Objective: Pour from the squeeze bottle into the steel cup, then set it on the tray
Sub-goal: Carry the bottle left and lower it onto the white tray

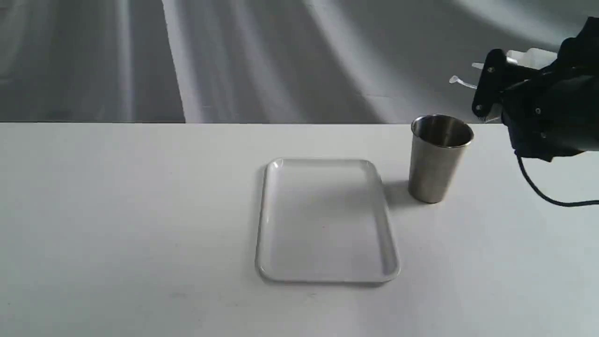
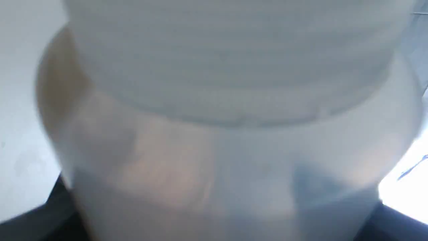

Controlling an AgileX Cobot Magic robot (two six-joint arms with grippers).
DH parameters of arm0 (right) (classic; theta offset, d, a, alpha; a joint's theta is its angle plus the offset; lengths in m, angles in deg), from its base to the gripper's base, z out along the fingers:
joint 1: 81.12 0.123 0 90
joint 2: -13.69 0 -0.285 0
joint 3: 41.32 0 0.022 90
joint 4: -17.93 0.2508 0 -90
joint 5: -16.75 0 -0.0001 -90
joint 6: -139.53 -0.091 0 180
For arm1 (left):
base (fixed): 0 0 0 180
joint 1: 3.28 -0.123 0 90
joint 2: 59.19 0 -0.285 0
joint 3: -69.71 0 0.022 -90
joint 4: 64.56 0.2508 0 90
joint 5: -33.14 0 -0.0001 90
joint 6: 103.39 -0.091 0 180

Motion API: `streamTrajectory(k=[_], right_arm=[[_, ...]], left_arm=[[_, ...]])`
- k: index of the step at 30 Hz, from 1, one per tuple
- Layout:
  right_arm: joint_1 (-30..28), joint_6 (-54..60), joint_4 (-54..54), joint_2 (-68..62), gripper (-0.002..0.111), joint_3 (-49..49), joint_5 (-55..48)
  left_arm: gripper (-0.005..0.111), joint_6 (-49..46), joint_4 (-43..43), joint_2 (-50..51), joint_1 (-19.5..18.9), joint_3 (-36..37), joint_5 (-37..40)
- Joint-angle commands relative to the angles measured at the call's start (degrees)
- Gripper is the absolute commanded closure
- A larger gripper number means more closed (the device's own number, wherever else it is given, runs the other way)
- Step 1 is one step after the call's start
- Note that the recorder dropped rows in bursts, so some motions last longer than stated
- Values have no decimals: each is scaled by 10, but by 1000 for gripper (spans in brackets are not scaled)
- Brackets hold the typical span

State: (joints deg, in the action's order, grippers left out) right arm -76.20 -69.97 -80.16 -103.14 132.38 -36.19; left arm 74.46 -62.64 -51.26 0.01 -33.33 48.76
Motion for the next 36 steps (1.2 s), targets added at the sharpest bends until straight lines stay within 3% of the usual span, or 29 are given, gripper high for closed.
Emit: streamTrajectory(k=[1, 13, 22, 32, 36], right_arm=[[-5, -40, -19, 7, 108, 3, 17], [-5, -189, -19, 12, 108, 3, 86], [-5, -374, -19, 96, 108, 3, 225], [-3, -398, -11, 144, 108, 6, 393], [-3, -395, 88, 142, 108, 20, 453]], left_arm=[[107, 1, 0, -1, 3, 3, -4], [107, 3, 0, -1, 3, 3, -4], [107, 1, 0, -1, 3, 3, -4], [107, 2, 0, -1, 3, 3, -4], [107, 2, 0, -1, 3, 3, -4]])
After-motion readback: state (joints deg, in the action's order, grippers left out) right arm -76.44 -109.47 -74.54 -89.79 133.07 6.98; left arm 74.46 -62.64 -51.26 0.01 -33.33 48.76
